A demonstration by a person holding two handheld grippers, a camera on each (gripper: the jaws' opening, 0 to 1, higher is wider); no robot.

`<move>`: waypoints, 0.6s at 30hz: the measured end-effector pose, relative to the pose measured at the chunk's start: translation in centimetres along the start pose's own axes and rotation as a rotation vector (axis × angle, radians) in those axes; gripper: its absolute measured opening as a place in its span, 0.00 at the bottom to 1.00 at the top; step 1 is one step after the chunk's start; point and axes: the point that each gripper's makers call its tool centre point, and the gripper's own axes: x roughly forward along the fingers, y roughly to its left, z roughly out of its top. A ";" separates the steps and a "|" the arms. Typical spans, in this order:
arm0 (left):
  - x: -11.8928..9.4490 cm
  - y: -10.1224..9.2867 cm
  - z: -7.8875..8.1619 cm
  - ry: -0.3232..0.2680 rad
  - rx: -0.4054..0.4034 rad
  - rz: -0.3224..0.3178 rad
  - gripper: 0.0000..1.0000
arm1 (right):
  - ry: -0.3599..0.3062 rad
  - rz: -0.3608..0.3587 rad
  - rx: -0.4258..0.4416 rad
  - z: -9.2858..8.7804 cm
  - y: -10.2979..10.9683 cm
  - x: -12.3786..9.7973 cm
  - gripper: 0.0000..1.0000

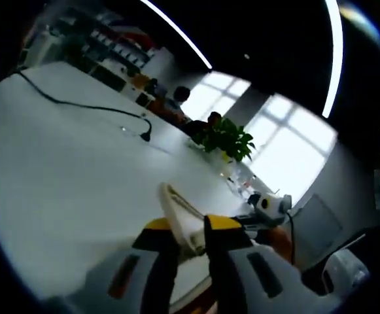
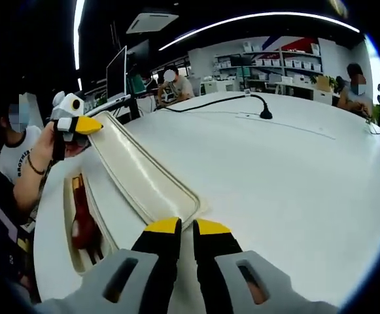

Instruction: Arrange the utensils inside the cutlery case until each visible utensil rests in its matching compartment.

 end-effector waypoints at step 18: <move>0.2 -1.9 -0.2 0.018 0.319 -0.123 0.04 | -0.169 -0.004 -0.072 4.0 1.3 -3.2 0.16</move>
